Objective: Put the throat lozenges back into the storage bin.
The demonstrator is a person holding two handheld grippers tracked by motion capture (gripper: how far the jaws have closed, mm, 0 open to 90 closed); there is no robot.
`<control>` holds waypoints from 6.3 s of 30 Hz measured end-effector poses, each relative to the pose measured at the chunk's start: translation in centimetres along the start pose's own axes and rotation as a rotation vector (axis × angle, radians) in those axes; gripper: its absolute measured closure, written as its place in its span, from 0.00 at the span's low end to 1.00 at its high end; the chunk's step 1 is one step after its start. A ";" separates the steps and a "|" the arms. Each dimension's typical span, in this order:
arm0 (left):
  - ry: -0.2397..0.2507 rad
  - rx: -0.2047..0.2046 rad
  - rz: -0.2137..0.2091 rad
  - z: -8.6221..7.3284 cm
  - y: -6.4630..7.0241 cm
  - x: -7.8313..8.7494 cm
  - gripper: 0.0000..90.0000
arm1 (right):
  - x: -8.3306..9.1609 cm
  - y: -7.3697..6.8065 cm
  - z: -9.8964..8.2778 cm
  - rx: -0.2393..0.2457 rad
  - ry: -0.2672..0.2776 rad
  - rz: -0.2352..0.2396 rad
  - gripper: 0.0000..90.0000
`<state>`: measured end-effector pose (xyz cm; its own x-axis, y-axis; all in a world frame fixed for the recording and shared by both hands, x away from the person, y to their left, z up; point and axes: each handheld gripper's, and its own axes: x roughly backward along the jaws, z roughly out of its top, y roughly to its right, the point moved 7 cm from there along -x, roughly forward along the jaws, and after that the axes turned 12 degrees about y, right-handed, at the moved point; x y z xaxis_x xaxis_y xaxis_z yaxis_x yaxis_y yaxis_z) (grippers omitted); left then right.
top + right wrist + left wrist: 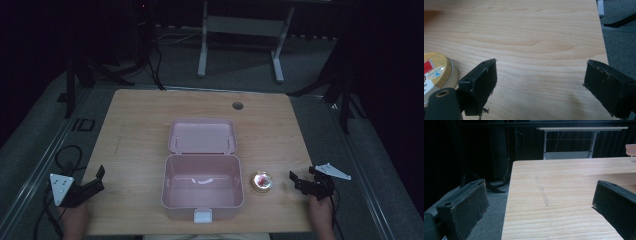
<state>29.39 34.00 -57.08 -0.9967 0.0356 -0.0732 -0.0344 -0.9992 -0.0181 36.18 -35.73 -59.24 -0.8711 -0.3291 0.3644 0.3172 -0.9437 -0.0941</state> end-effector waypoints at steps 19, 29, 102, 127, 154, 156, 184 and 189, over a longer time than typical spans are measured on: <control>-0.003 0.017 -0.020 0.0 -0.1 0.0 0.00 | 0.5 -1.0 -1.2 0.126 -0.312 0.107 0.12; -0.003 0.021 -0.020 0.0 -0.1 0.0 0.00 | 1.9 -1.5 -1.1 0.267 -0.548 0.191 0.12; -0.007 0.039 -0.037 0.0 -0.1 0.0 0.00 | -4.1 -12.4 2.2 0.729 -1.019 0.548 0.15; -0.009 0.041 -0.038 0.0 -0.2 0.0 0.00 | -3.5 -14.3 3.6 0.813 -1.092 0.603 0.22; -0.010 0.042 -0.033 0.0 -0.2 0.0 0.00 | 1.6 -17.3 15.2 0.852 -1.006 0.578 0.22; -0.009 0.041 -0.032 0.0 -0.2 -0.1 0.00 | 1.6 -17.7 15.2 0.846 -1.003 0.596 0.22; -0.011 0.042 -0.037 0.0 -0.2 -0.1 0.00 | -0.3 -28.8 14.2 0.981 -0.949 0.797 0.22; -0.010 0.042 -0.037 0.0 -0.2 0.0 0.00 | -0.9 -29.5 12.6 0.986 -0.964 0.828 0.22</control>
<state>29.45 34.20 -57.11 -0.9953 0.0730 -0.0630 -0.0745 -0.9970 0.0217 32.31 -7.16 -45.08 0.0827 -0.2105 0.9741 0.9961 -0.0120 -0.0872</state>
